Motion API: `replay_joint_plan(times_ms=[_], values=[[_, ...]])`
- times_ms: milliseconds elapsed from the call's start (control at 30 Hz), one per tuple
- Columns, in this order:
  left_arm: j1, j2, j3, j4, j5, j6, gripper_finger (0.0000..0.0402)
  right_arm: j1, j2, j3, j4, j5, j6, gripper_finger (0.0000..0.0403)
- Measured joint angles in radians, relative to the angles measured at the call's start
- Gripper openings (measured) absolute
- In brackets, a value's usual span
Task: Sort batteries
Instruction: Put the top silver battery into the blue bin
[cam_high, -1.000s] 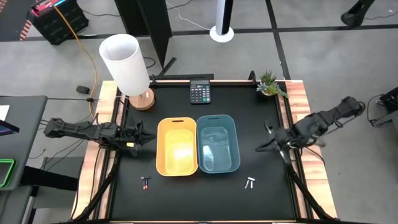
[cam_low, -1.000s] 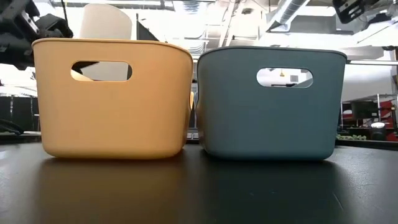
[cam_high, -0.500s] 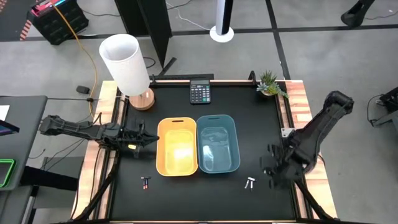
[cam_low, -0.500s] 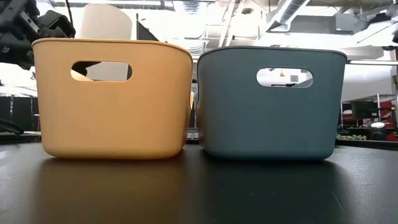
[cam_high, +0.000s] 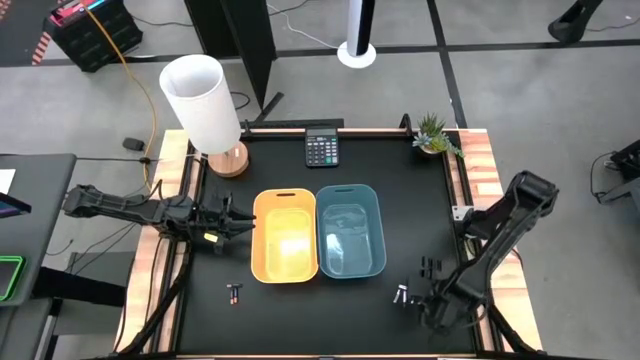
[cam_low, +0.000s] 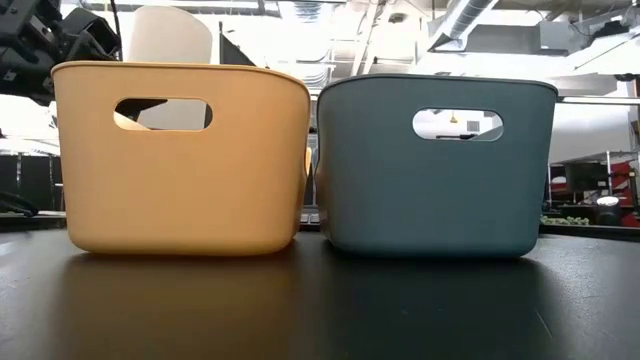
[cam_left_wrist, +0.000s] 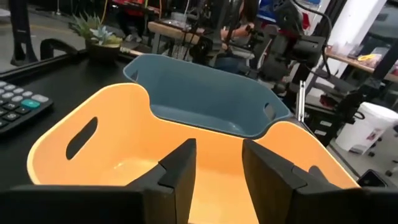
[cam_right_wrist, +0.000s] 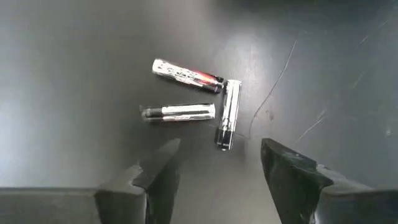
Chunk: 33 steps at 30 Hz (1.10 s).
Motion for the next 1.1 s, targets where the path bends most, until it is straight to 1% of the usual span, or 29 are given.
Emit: replay_joint_plan(times_ms=[200, 400, 567, 867, 967, 1100], values=[[0.0, 0.0, 0.0, 0.002, 0.0, 0.0, 0.0126, -0.028, 0.065, 0.0, 0.016, -0.004, -0.018, 0.024], [0.0, 0.0, 0.002, 0.002, 0.0, -0.001, 0.0125, -0.071, 0.096, 0.004, 0.044, -0.061, -0.064, 0.0229], [0.0, 0.0, 0.002, 0.002, 0.0, -0.003, 0.0125, -0.096, 0.1, 0.004, 0.045, -0.079, -0.091, 0.02], [0.0, 0.0, 0.003, 0.002, 0.0, -0.014, 0.0125, -0.132, 0.102, 0.002, 0.022, -0.099, -0.109, 0.0122], [0.0, 0.0, 0.003, 0.002, 0.0, -0.015, 0.0125, -0.142, 0.102, 0.002, 0.018, -0.101, -0.113, 0.0111], [0.0, 0.0, 0.003, 0.002, 0.0, -0.015, 0.0125, -0.151, 0.103, 0.001, 0.016, -0.108, -0.114, 0.0107]])
